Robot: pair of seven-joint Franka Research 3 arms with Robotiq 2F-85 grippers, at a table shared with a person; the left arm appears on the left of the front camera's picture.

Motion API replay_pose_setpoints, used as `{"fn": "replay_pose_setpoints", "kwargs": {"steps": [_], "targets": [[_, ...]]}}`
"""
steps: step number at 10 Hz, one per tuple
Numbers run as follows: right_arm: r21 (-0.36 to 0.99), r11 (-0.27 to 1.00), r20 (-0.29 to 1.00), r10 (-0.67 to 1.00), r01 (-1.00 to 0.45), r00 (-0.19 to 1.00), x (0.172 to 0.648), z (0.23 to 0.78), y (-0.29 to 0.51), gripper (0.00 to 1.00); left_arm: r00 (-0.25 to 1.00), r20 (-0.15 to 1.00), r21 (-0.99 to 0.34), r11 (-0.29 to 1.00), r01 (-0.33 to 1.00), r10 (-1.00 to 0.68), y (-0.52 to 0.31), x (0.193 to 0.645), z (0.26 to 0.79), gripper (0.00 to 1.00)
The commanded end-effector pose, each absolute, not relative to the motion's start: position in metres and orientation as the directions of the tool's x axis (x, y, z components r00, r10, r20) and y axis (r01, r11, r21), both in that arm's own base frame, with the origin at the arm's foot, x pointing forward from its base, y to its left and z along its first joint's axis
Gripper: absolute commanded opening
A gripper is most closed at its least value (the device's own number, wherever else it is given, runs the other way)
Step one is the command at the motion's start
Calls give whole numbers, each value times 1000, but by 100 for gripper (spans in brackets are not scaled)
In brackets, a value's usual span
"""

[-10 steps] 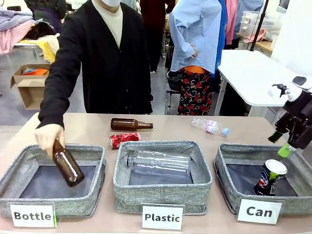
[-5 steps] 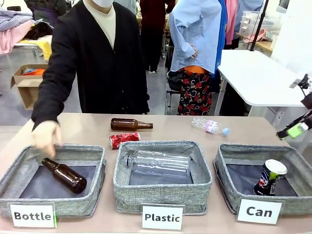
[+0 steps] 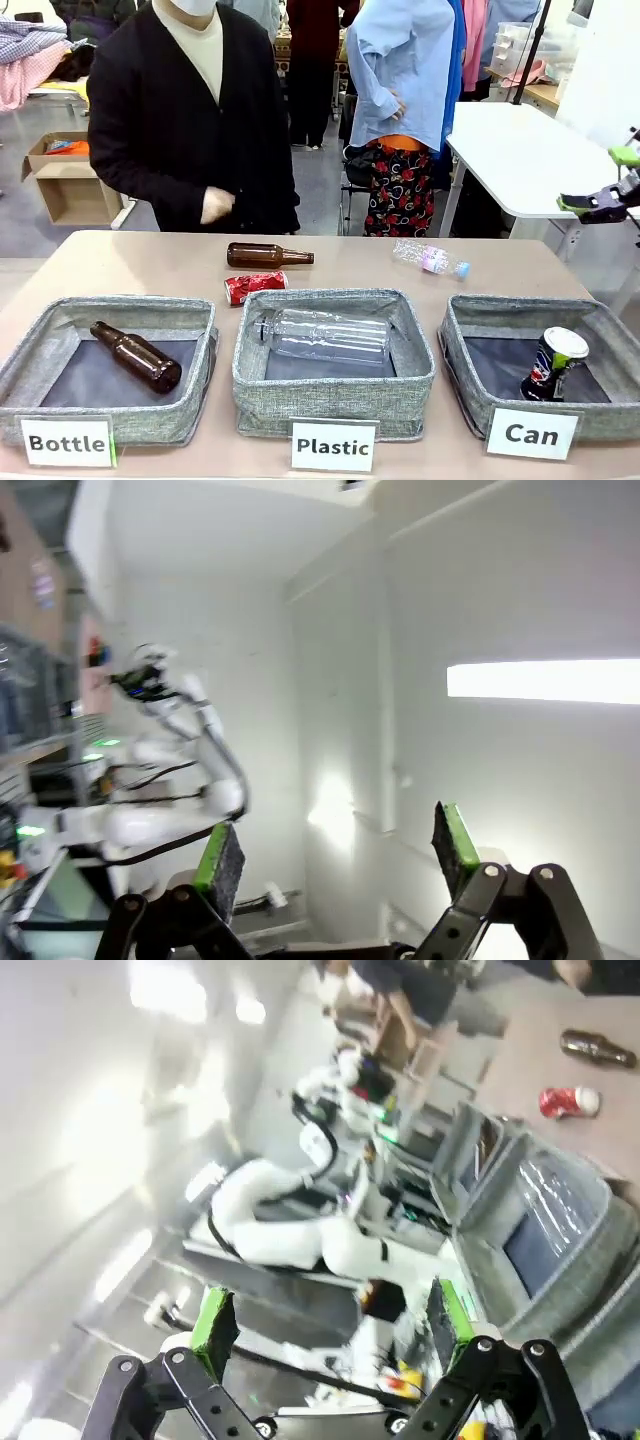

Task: Sort the can waste into the basket.
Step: Pick up the can waste from the table and place it in the right Fabric basket.

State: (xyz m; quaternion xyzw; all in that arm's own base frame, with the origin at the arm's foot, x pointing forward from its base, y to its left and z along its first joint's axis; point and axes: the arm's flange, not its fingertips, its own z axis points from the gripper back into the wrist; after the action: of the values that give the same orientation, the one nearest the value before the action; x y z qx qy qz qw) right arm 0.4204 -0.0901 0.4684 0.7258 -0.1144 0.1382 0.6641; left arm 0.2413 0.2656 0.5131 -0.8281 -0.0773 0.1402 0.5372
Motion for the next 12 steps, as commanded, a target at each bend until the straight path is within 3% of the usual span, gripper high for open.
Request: {"fn": "replay_pose_setpoints", "kwargs": {"steps": [1, 2, 3, 4, 12], "targets": [[968, -18, 249, -65, -250, 966, 426, 471, -70, 100, 972, -28, -994, -111, -1, 234, 222, 242, 513, 100], [981, 49, 194, -102, -190, 976, 430, 468, -65, 100, 985, -1, -1000, -14, 1, 172, 194, 244, 510, 100], [950, -72, 304, -24, -304, 953, 427, 465, -85, 100, 989, 17, -997, 82, 5, 148, 170, 248, 505, 100], [950, -72, 304, -24, -304, 953, 427, 465, -85, 100, 986, 18, -994, 111, -1, 165, 147, 252, 504, 100], [950, -72, 304, -24, -304, 953, 427, 465, -85, 100, 990, -23, -996, 84, -34, 137, 171, 260, 507, 100]]}}
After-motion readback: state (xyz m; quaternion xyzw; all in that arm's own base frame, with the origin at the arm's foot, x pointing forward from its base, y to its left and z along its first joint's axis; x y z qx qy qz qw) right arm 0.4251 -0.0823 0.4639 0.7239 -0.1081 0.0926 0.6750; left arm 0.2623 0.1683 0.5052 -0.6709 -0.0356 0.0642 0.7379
